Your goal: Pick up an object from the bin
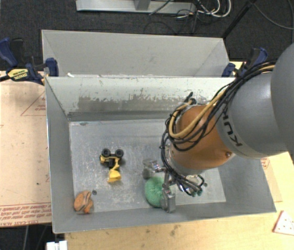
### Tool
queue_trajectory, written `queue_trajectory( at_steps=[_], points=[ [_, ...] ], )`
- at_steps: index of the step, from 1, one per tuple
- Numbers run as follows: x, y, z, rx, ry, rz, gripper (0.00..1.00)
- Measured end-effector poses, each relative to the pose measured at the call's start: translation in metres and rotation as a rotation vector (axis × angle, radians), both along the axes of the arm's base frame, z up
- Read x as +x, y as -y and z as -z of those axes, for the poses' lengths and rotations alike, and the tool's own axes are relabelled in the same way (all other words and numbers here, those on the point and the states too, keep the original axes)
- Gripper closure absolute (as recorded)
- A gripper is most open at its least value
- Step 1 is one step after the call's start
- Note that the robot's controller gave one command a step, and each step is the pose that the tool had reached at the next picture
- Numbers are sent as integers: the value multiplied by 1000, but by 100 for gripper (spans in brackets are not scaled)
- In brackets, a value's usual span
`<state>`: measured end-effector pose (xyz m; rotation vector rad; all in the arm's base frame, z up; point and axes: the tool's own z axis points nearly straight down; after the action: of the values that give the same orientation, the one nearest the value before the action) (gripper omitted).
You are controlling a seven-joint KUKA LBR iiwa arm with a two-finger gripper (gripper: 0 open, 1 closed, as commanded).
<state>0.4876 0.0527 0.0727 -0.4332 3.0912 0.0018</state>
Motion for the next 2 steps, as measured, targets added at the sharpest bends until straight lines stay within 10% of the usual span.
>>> queue_trajectory(
  at_steps=[1,2],
  points=[
    [-6,6,1,-1,-20,-37,100],
    [-6,6,1,-1,-20,-37,100]
  ],
)
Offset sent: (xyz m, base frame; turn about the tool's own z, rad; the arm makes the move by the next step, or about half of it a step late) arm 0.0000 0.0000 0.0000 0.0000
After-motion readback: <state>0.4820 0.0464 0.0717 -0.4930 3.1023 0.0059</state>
